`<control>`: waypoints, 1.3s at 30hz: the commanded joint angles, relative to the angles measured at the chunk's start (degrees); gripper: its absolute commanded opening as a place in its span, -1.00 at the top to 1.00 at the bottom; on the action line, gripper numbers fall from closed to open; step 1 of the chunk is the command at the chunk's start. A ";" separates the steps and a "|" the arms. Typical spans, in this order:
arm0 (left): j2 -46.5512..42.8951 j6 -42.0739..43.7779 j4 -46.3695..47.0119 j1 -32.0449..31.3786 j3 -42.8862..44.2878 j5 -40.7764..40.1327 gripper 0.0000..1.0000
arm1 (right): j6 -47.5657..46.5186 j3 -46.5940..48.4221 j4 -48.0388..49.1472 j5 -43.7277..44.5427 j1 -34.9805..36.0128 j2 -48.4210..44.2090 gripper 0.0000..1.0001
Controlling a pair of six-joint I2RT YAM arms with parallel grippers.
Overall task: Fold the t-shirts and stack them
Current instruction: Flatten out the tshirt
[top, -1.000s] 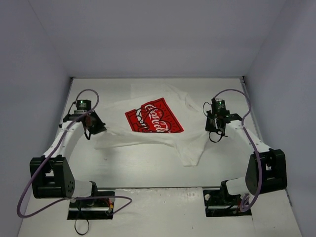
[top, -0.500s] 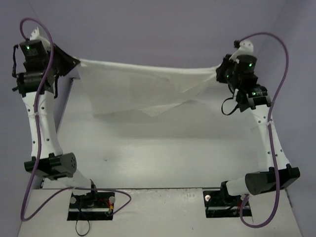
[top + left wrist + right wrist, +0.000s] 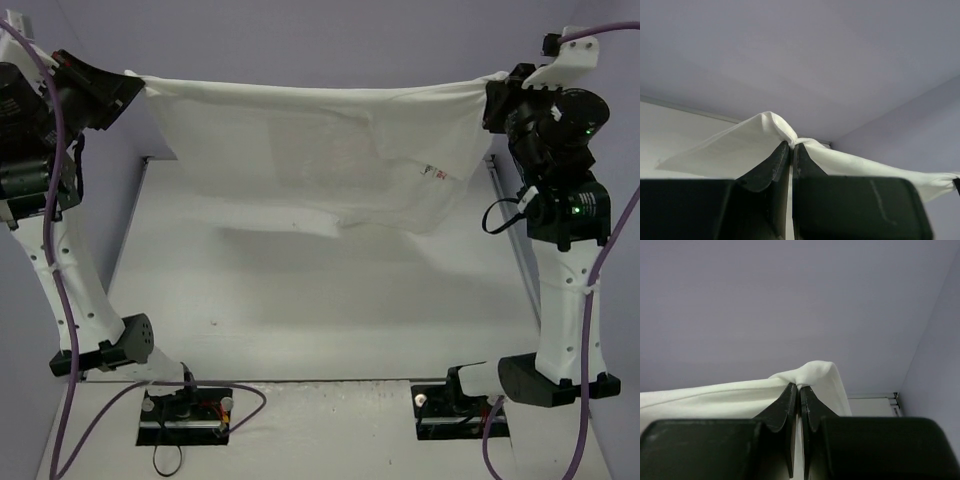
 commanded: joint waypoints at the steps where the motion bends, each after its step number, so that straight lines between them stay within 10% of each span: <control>1: -4.40 -3.32 6.54 1.17 -2.26 1.85 1.00 | -3.04 2.07 4.45 3.89 -0.59 -4.93 1.00; 18: 18.47 -8.30 9.57 0.63 9.19 6.86 1.00 | -9.23 14.57 8.16 -0.84 -0.54 18.07 1.00; 29: 28.66 -27.20 42.38 1.18 19.54 13.43 1.00 | -12.86 23.08 39.11 -6.05 -0.63 30.16 1.00; 36: 21.28 -26.57 50.07 2.21 6.86 18.52 1.00 | -15.75 8.20 47.95 -8.01 -0.68 18.39 1.00; 39: 14.76 -24.03 50.45 2.18 -11.08 17.77 1.00 | -16.47 -7.24 47.55 -7.16 -0.71 10.88 1.00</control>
